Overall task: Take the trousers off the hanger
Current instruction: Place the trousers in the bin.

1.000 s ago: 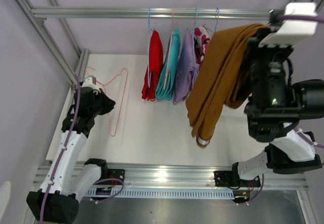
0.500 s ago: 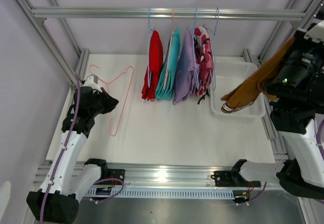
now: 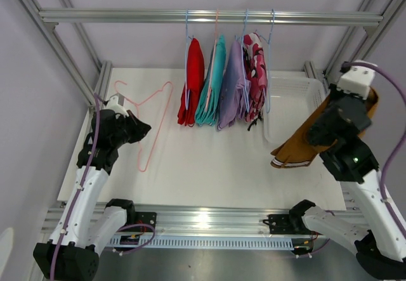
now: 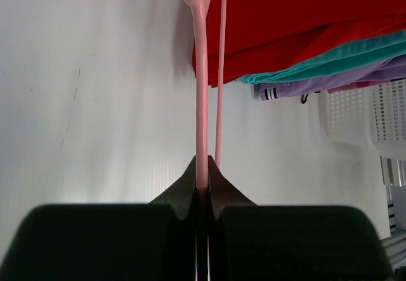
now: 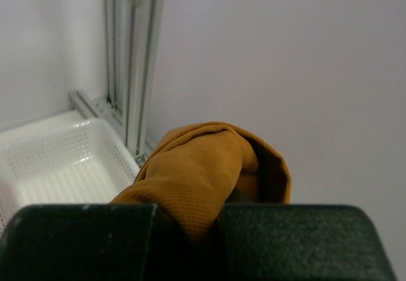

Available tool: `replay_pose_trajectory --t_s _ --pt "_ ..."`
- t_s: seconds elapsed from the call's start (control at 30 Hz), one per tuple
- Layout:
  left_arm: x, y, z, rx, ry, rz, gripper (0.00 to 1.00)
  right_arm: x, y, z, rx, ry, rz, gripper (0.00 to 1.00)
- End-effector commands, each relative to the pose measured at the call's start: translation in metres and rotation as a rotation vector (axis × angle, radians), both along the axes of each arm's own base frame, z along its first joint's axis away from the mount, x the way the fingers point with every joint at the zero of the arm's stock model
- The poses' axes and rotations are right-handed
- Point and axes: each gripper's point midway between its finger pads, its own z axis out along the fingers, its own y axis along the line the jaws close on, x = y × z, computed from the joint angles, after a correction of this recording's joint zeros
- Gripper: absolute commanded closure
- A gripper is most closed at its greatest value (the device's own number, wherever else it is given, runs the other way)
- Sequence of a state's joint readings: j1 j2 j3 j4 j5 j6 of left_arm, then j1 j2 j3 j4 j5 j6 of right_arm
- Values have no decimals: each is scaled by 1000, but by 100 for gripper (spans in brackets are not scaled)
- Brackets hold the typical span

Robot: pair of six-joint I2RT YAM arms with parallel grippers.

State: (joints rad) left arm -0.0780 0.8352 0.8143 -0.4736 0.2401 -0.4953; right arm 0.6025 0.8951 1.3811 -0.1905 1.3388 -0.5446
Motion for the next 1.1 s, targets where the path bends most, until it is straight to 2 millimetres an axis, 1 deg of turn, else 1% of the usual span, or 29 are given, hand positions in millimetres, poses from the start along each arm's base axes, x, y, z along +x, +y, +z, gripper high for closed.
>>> replay_pose_trajectory --t_s 0.0,0.03,0.07,0.13,0.27,0.3,0.37,0.4,0.53,0.6,0.67,0.7,0.8,0.93,1.03,1.07 --pt "2 -6 16 -7 -76 -42 99 31 18 -30 98 -28 82 100" --pt "2 -6 18 -9 -82 -46 99 42 22 -40 96 -1 104 100" --pt "2 -7 17 -9 -80 -49 99 46 15 -47 104 9 79 100" --pt "1 -8 17 -13 -80 -54 99 56 14 -63 120 30 82 100" --pt "1 -10 18 -15 -84 -65 99 69 7 -71 153 41 51 100" --pt "1 -10 20 -17 -87 -68 99 70 2 -72 163 40 31 100" --pt "0 -11 19 -19 -86 -72 99 75 -1 -74 183 44 24 100" --pt "0 -11 20 -20 -89 -75 100 74 -7 -75 182 48 0 100" --pt "0 -12 19 -26 -87 -81 99 69 -21 -78 212 19 -58 100" --pt "0 -13 21 -28 -92 -86 99 68 -23 -79 223 12 -62 100" --pt "0 -14 20 -30 -91 -89 99 71 -26 -82 230 18 -65 100" --pt "-1 -15 19 -33 -87 -91 99 76 -24 -86 233 30 -58 100" --pt "-1 -15 20 -32 -91 -93 99 85 -23 -93 241 55 -59 100" --pt "-1 -15 20 -28 -91 -93 99 108 -19 -107 254 94 -53 100" --pt "-2 -16 21 -28 -94 -98 99 122 -18 -109 269 74 -34 100" --pt "-2 -17 21 -28 -94 -101 99 127 -21 -114 273 82 -41 100"
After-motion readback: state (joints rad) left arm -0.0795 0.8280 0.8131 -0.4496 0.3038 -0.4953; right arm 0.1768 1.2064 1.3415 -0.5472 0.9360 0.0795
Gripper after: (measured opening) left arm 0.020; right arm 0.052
